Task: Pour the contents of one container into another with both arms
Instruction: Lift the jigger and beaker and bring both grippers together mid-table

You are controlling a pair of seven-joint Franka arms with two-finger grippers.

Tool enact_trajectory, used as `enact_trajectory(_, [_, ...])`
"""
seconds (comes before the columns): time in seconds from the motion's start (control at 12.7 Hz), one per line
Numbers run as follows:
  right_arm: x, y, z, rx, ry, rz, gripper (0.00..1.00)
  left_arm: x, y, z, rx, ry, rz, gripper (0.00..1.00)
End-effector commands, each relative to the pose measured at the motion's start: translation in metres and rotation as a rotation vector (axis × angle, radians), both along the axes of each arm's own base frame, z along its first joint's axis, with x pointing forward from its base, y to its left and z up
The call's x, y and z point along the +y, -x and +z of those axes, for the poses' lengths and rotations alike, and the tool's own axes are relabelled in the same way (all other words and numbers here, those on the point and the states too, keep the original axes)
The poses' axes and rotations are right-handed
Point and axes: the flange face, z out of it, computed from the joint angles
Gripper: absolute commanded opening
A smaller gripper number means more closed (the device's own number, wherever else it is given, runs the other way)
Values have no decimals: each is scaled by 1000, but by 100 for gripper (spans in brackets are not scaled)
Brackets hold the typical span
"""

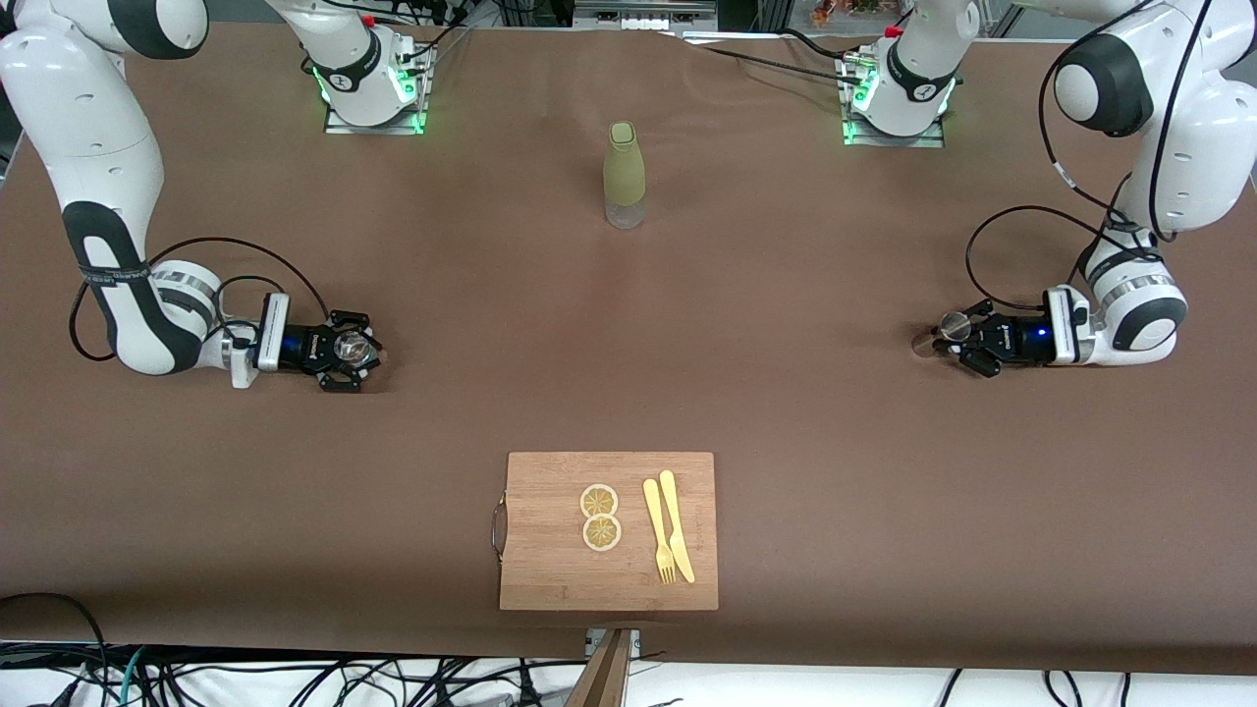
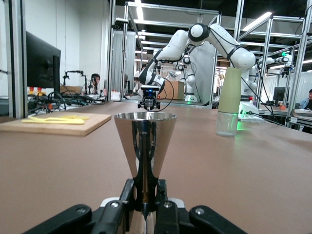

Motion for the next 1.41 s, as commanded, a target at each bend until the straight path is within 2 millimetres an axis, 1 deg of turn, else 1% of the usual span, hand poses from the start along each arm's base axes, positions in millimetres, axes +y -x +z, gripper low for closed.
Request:
enact_trajectory(0.0, [10, -9, 10, 19, -55, -32, 25, -58, -25, 5, -96, 37, -35, 0])
enact_trajectory(0.16, [21, -15, 22, 29, -74, -38, 25, -109, -44, 9, -70, 60, -59, 0])
enact_trajectory(0.31, [37, -24, 41, 60, -87, -40, 24, -167, -56, 7, -70, 64, -73, 0])
enact_trajectory(0.39, [44, -30, 54, 68, -79, -41, 24, -197, -62, 7, -66, 62, -72, 0])
enact_trajectory(0.47, [48, -36, 70, 65, -63, -52, 24, -226, -66, 6, -48, 53, -64, 0])
enact_trajectory(0.55, [58, -40, 87, 60, -49, -52, 24, -260, -71, 4, -48, 42, -51, 0])
enact_trajectory(0.63, [68, -43, 103, 63, -28, -56, 24, -294, -75, 7, -55, 44, -37, 0])
enact_trajectory(0.71, [73, -47, 118, 63, 0, -70, 24, -323, -77, 8, -33, 43, -17, 0])
enact_trajectory(0.79, [85, -49, 131, 62, 24, -74, 24, -351, -80, 13, -16, 38, -7, 0])
enact_trajectory(0.86, [95, -49, 143, 59, 54, -83, 24, -376, -86, 19, -20, 19, 1, 0])
enact_trajectory(0.94, [105, -50, 160, 57, 88, -103, 24, -400, -87, 25, -14, 9, 9, 0])
enact_trajectory(1.02, [119, -49, 177, 57, 119, -118, 24, -420, -87, 29, -12, -3, 6, 0])
enact_trajectory(1.1, [130, -49, 191, 63, 142, -134, 24, -438, -88, 34, -15, -16, 14, 0])
enact_trajectory(1.18, [141, -47, 199, 78, 159, -144, 24, -454, -85, 36, -3, -7, 36, 0])
enact_trajectory(1.26, [154, -44, 209, 81, 178, -153, 24, -472, -78, 36, 13, 5, 40, 0])
enact_trajectory(1.33, [169, -40, 218, 77, 194, -164, 24, -485, -74, 38, 24, 19, 54, 0])
